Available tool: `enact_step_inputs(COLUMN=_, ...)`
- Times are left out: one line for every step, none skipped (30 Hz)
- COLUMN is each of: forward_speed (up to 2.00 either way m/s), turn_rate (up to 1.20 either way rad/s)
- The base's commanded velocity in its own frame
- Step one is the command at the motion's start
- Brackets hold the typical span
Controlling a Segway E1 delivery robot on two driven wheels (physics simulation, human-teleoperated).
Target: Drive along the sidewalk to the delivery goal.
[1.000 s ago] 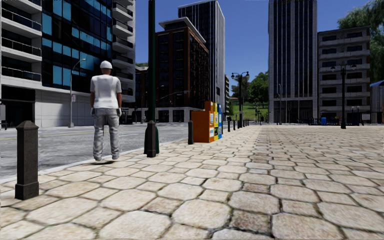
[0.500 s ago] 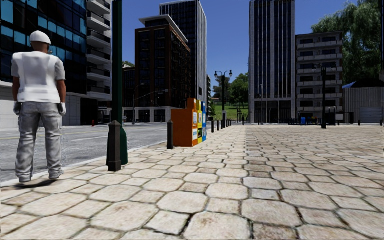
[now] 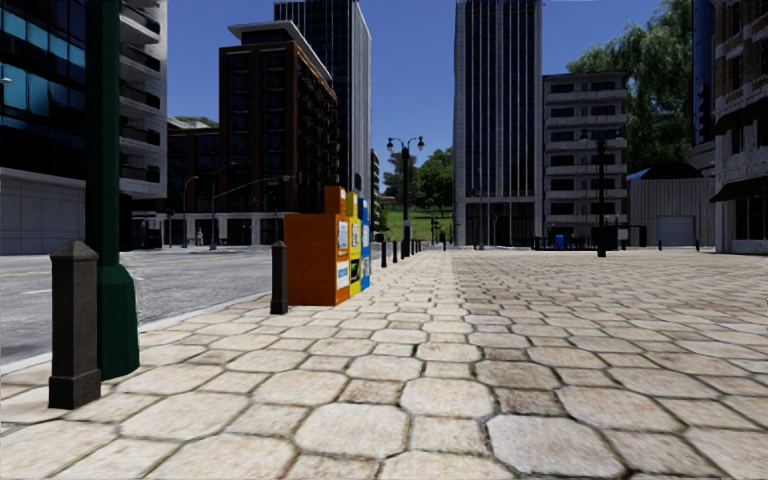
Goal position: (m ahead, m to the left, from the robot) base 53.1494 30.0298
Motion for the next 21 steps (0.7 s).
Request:
enact_step_inputs(forward_speed=2.0, turn_rate=-0.35)
enact_step_inputs(forward_speed=2.0, turn_rate=-0.35)
enact_step_inputs(forward_speed=2.0, turn_rate=-0.35)
enact_step_inputs(forward_speed=2.0, turn_rate=-0.35)
enact_step_inputs(forward_speed=2.0, turn_rate=-0.35)
enact_step_inputs(forward_speed=2.0, turn_rate=-0.35)
enact_step_inputs(forward_speed=2.0, turn_rate=-0.35)
enact_step_inputs(forward_speed=2.0, turn_rate=-0.35)
enact_step_inputs(forward_speed=2.0, turn_rate=-0.35)
enact_step_inputs(forward_speed=2.0, turn_rate=-0.35)
enact_step_inputs(forward_speed=2.0, turn_rate=-0.35)
enact_step_inputs(forward_speed=2.0, turn_rate=-0.35)
enact_step_inputs(forward_speed=2.0, turn_rate=-0.35)
enact_step_inputs(forward_speed=2.0, turn_rate=-0.35)
enact_step_inputs(forward_speed=2.0, turn_rate=-0.35)
enact_step_inputs(forward_speed=2.0, turn_rate=-0.33)
enact_step_inputs(forward_speed=2.0, turn_rate=-0.2)
enact_step_inputs(forward_speed=2.0, turn_rate=-0.2)
enact_step_inputs(forward_speed=2.0, turn_rate=0.0)
enact_step_inputs(forward_speed=2.0, turn_rate=0.0)
enact_step_inputs(forward_speed=2.0, turn_rate=0.0)
